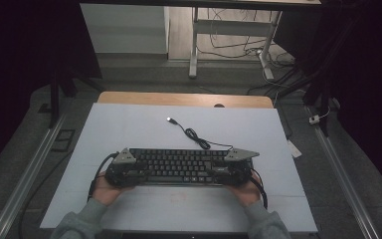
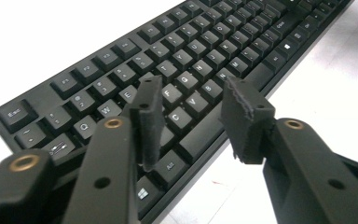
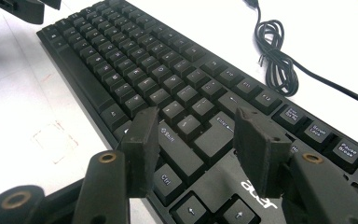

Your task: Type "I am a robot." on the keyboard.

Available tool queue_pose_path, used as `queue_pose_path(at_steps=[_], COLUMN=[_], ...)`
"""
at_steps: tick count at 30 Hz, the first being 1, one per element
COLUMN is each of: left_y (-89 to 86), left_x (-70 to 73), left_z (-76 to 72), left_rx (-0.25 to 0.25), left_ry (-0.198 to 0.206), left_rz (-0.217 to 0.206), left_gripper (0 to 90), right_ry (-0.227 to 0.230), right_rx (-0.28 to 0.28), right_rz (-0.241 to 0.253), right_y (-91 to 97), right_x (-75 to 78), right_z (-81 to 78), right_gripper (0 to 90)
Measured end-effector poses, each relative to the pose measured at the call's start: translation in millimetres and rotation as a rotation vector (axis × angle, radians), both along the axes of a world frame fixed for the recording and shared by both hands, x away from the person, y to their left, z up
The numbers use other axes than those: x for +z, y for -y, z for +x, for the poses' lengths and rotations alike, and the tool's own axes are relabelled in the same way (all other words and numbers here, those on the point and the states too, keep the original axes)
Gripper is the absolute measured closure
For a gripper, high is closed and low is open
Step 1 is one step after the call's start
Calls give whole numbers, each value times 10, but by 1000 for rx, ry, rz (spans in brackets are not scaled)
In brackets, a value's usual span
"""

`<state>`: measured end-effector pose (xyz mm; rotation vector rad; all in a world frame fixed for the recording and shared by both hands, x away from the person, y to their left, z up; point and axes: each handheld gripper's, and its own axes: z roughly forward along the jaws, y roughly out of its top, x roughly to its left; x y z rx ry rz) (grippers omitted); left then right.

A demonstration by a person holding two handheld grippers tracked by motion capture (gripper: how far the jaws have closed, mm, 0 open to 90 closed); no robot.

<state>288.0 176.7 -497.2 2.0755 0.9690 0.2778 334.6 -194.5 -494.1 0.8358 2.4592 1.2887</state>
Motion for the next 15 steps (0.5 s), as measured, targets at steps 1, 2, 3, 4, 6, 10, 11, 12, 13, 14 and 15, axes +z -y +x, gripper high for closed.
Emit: queue_pose_path(at_steps=[1,2,3,4,6,10,11,12,13,14,15], left_y=[-11,-25,-39,-52,-69,-84,-83,-82,-82,-83,-85], left_x=[-1,-1,-1,0,0,3,3,2,1,2,3], left_z=[0,-1,-2,1,2,11,13,17,19,22,25], left_rx=[4,5,8,11,20,32,33,35,37,38,37], left_ry=[-1,-2,-3,-4,-7,-2,-2,-2,-2,-2,-2], left_rz=[-1,0,-1,0,-4,-1,0,1,2,4,4], left_gripper=[552,543,536,530,515,474,470,466,461,458,456], right_ry=[0,-1,-1,-1,-1,1,1,1,1,1,3], right_rx=[0,0,1,0,-1,-3,-3,-3,-3,-3,-6], right_rz=[0,0,1,2,3,0,0,0,-1,0,-4], right_y=[0,1,2,4,7,11,11,11,12,12,14], right_x=[0,0,-1,0,2,8,8,8,8,9,11], right_z=[0,0,1,2,2,-1,-1,-2,-2,-3,-4], right_gripper=[508,508,507,507,507,507,507,507,507,507,507])
